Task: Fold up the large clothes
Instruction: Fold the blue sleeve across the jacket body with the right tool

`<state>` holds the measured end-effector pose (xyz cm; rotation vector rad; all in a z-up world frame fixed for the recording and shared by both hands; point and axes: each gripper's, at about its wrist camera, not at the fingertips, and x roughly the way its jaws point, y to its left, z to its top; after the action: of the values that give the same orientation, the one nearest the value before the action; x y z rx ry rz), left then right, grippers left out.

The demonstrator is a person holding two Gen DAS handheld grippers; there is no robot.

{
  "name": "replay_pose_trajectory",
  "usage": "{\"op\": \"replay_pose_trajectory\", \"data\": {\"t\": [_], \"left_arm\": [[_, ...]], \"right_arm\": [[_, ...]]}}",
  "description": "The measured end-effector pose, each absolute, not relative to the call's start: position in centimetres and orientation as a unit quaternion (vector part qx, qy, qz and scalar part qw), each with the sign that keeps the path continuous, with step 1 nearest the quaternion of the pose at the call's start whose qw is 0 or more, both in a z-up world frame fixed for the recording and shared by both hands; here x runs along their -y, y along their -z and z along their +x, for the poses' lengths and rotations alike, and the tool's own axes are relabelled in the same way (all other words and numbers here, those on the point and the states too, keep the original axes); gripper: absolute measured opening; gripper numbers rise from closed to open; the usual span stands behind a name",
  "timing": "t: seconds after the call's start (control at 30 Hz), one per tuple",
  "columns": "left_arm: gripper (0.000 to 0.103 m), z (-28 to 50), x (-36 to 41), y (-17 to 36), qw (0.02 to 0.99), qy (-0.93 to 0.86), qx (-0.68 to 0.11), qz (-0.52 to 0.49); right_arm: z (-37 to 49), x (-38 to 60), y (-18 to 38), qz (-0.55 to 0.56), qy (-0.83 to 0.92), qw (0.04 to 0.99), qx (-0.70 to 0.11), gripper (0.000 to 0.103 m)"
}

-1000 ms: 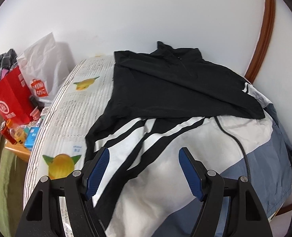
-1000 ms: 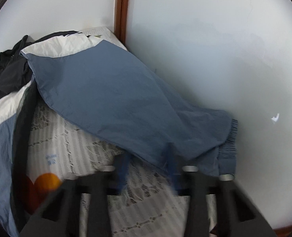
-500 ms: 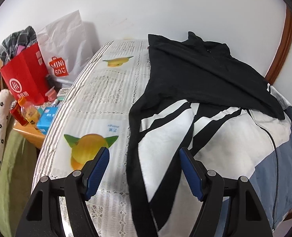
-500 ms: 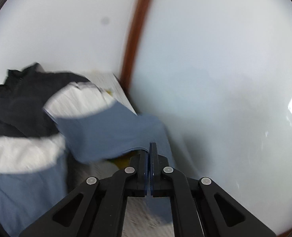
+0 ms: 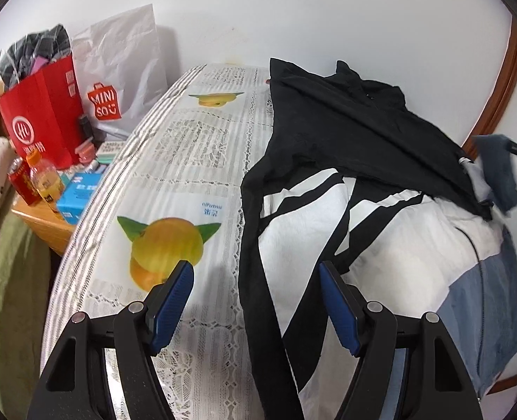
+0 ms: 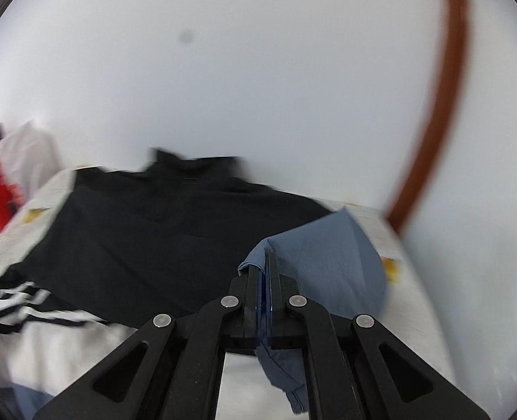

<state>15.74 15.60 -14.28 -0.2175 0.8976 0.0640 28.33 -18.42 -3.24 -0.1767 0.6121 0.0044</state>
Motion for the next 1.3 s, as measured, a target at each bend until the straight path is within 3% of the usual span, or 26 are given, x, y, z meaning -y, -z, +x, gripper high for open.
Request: {"op": "replay_pose_trajectory", "data": {"t": [0.33, 0.43, 0.53, 0.57, 0.6, 0.93, 1.3], "left_arm": [[0.071, 15.7, -16.3, 14.6, 0.892, -0.012, -0.431, -0.134], [0.071, 15.7, -16.3, 14.5, 0.893, -0.009, -0.431, -0.129], [0.071, 15.7, -16.1, 14.3, 0.894, -0.008, -0.431, -0.123], [0.071, 15.7, -16.1, 14.2, 0.895, -0.007, -0.430, -0.121], [0.071, 15.7, -16.0, 14.1, 0.895, -0.005, -0.429, -0.120], [0.071, 15.9, -13.7, 11.5, 0.906, -0.003, -0.410, -0.104], [0.071, 18.0, -7.2, 7.7, 0.916, 0.039, -0.396, -0.058]], "right_arm": [[33.0, 5.4, 8.7, -0.129, -0.126, 0.919, -0.351, 0.002], [33.8, 3.8, 10.6, -0.140, -0.128, 0.909, -0.371, 0.006], [34.1, 3.8, 11.4, -0.144, -0.114, 0.901, -0.393, 0.045], [33.8, 4.4, 11.4, -0.139, -0.105, 0.902, -0.395, 0.068], [33.4, 5.3, 11.3, -0.129, -0.097, 0.904, -0.397, 0.082], [28.3, 12.6, 8.2, -0.018, -0.112, 0.910, -0.399, 0.088], [20.7, 21.7, 4.5, -0.036, -0.023, 0.940, -0.338, 0.087]]}}
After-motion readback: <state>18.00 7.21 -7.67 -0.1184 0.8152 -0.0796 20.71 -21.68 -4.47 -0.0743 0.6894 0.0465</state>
